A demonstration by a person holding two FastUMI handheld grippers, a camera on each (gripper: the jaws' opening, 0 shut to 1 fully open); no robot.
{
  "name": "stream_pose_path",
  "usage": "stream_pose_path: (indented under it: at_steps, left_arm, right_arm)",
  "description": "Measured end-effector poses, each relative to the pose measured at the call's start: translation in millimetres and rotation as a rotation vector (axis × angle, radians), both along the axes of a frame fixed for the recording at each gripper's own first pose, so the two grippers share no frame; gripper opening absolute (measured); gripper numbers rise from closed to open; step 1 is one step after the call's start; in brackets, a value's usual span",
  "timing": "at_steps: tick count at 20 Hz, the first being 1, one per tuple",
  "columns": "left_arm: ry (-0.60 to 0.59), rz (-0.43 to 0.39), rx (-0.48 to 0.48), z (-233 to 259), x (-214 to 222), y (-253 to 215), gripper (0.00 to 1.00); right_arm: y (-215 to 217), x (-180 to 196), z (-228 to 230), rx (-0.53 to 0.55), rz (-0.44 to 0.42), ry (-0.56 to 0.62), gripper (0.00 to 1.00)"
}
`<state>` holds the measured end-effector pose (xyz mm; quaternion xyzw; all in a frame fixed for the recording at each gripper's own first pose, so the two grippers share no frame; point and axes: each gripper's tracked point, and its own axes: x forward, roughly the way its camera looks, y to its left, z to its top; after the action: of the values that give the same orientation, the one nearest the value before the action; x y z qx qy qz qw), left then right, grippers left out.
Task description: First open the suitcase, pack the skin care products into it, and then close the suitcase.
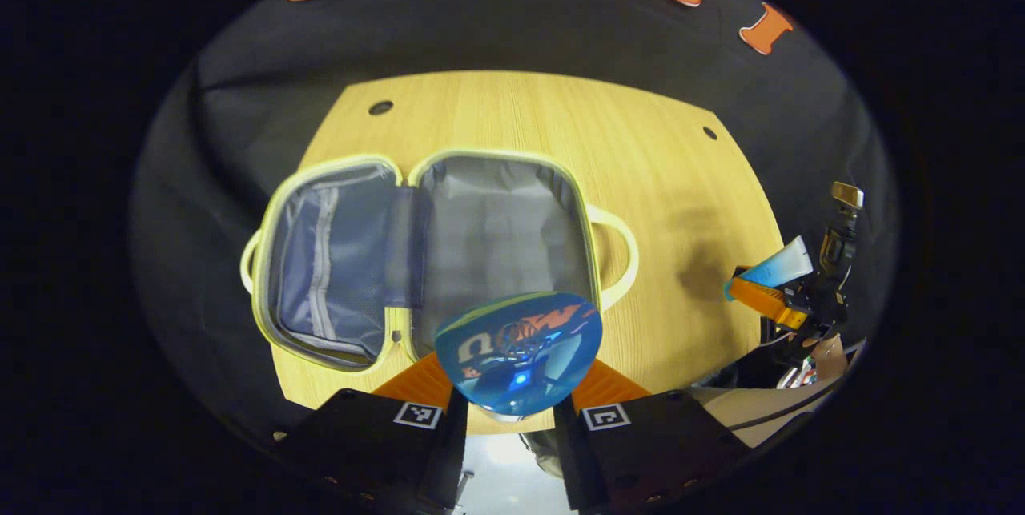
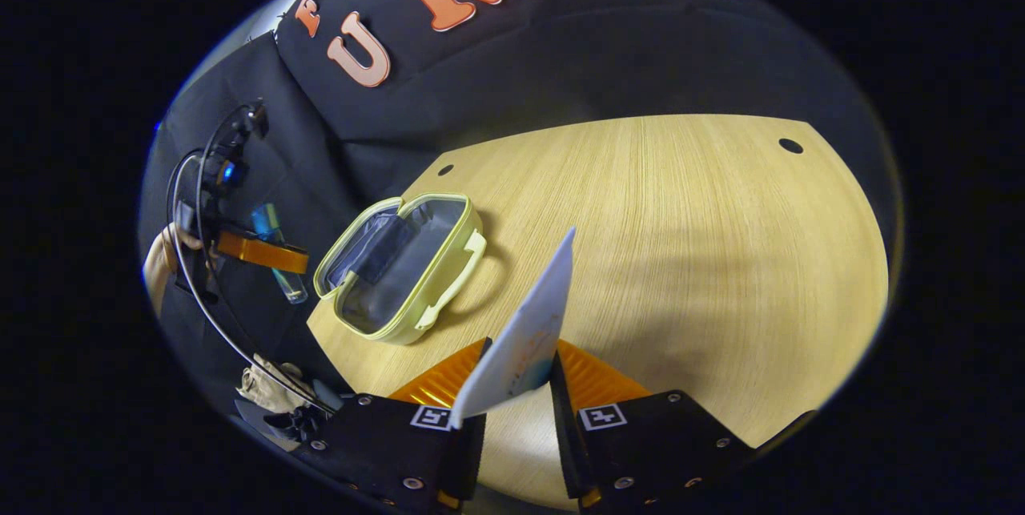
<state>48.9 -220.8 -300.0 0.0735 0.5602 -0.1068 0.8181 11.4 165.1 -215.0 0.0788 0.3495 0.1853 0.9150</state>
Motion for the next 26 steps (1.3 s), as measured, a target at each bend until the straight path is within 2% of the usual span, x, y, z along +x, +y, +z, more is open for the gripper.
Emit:
stream_pose_path:
  at_steps: [1,2,3,5,6,7,11,12,13,14,21,24,25,26]
  left_arm:
    - [0.048,-0.015,0.002,-12.2,5.8,4.2,0.49]
    - [0.085,-0.033,0.013,-24.7,13.7,9.3,0.48]
    - [0.116,-0.06,0.029,-39.9,22.4,18.0,0.48]
    - [0.16,-0.127,0.064,-61.3,40.2,23.2,0.49]
    - [0.172,-0.155,0.081,-71.2,50.4,22.7,0.49]
    - [0.181,-0.174,0.097,-76.5,59.7,19.0,0.49]
    - [0.231,-0.199,0.115,-92.4,72.1,-2.0,0.49]
    - [0.24,-0.205,0.11,-96.9,73.1,-4.7,0.49]
    - [0.254,-0.206,0.102,-102.1,73.4,-9.3,0.49]
    - [0.264,-0.201,0.084,-107.7,74.8,-7.5,0.49]
    - [0.249,-0.209,0.022,-113.6,78.9,-19.1,0.54]
    - [0.212,-0.241,-0.023,-100.4,73.9,-34.2,0.86]
    - [0.19,-0.263,-0.036,-91.8,70.2,-38.6,0.97]
    - [0.162,-0.289,-0.049,-82.2,67.7,-42.4,0.99]
  right_arm:
    - [1.6,1.7,1.4,0.003,-0.04,-0.007,0.41]
    - [4.7,0.9,2.9,0.02,-0.089,-0.006,0.36]
    - [7.6,-0.6,5.0,0.04,-0.126,-0.006,0.41]
    - [15.6,-2.7,5.0,0.064,-0.209,-0.014,0.41]
    - [18.2,-5.1,1.5,0.058,-0.247,-0.015,0.36]
    - [21.5,-9.2,-1.4,0.054,-0.284,-0.012,0.41]
    - [35.3,-29.0,-9.0,0.051,-0.396,0.009,0.41]
    - [38.2,-33.9,-9.2,0.051,-0.418,0.014,0.41]
    - [39.8,-38.5,-9.6,0.05,-0.438,0.017,0.46]
    - [40.3,-42.1,-8.9,0.046,-0.455,0.017,0.41]
    - [46.4,-48.7,4.1,0.047,-0.508,0.013,0.41]
    - [52.7,-46.0,11.3,0.004,-0.475,0.001,0.41]
    - [55.9,-43.5,17.3,0.002,-0.457,-0.005,0.36]
    - [58.1,-39.2,26.1,0.004,-0.439,-0.015,0.36]
